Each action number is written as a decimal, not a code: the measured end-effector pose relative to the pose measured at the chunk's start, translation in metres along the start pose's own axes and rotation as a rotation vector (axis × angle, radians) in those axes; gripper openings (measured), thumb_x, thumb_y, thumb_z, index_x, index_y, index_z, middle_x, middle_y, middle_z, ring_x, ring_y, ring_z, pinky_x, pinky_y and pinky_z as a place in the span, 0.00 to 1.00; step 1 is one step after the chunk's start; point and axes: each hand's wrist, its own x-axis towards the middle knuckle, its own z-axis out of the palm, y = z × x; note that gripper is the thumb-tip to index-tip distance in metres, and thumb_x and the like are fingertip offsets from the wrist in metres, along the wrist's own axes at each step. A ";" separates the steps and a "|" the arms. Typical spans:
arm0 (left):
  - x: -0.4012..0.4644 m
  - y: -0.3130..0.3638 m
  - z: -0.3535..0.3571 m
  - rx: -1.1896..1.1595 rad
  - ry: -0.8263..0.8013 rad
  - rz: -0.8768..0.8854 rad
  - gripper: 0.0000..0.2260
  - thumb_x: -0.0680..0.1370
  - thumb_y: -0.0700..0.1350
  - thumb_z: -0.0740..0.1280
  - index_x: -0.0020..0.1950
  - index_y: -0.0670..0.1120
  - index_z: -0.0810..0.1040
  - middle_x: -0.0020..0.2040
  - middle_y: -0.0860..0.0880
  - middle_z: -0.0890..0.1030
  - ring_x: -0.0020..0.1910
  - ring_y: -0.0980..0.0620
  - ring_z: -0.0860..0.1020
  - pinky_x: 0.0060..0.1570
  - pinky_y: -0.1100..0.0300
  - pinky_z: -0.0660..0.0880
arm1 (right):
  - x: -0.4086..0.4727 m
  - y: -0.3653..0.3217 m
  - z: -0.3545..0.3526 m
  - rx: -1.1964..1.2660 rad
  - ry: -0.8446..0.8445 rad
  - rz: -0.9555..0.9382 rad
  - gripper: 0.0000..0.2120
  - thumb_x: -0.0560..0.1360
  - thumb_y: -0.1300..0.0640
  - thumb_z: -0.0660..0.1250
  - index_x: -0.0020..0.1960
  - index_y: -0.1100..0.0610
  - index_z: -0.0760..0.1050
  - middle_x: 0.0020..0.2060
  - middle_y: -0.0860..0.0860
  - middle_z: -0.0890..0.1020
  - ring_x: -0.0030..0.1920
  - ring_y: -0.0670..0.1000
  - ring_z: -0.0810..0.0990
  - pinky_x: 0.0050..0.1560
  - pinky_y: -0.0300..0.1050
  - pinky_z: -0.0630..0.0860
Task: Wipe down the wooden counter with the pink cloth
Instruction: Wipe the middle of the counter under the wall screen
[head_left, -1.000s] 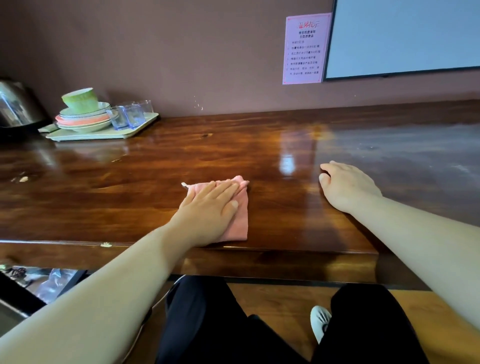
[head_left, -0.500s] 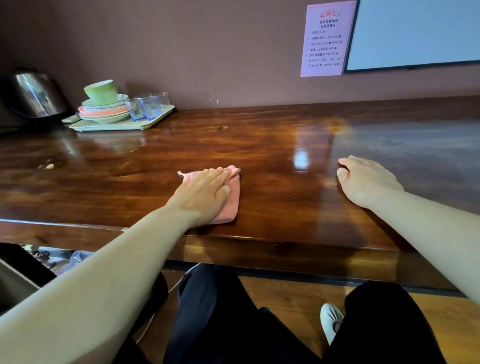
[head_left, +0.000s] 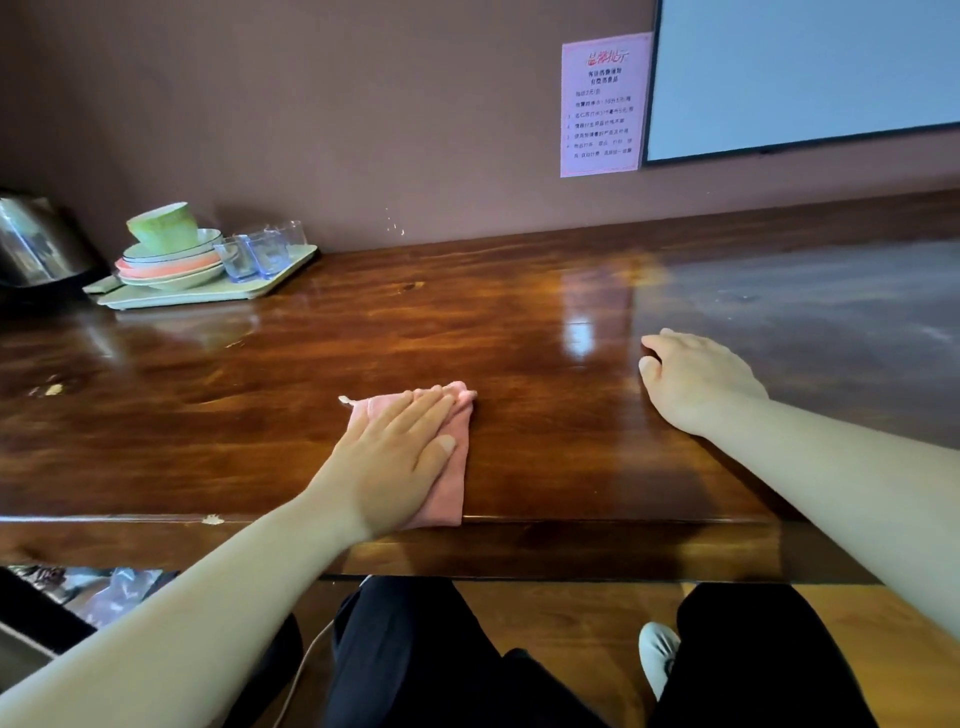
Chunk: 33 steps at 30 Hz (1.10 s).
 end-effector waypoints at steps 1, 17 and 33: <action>0.006 -0.003 -0.001 0.001 -0.019 -0.008 0.24 0.79 0.60 0.39 0.75 0.60 0.45 0.79 0.58 0.51 0.77 0.60 0.47 0.76 0.52 0.47 | 0.000 0.000 0.000 -0.003 0.000 -0.001 0.23 0.85 0.48 0.48 0.78 0.50 0.63 0.79 0.51 0.63 0.77 0.56 0.63 0.75 0.53 0.61; 0.052 0.042 0.000 0.087 -0.099 -0.132 0.23 0.83 0.54 0.41 0.79 0.57 0.43 0.79 0.60 0.43 0.77 0.59 0.41 0.75 0.48 0.44 | 0.004 0.000 -0.012 0.046 -0.049 0.010 0.22 0.84 0.48 0.53 0.77 0.49 0.66 0.77 0.48 0.67 0.75 0.55 0.65 0.71 0.53 0.65; 0.059 0.068 0.004 0.019 -0.135 0.006 0.24 0.83 0.56 0.41 0.79 0.57 0.45 0.79 0.60 0.44 0.77 0.59 0.41 0.75 0.45 0.44 | 0.001 -0.002 -0.014 0.118 0.067 0.005 0.17 0.83 0.52 0.59 0.69 0.52 0.75 0.72 0.51 0.73 0.72 0.56 0.70 0.67 0.53 0.69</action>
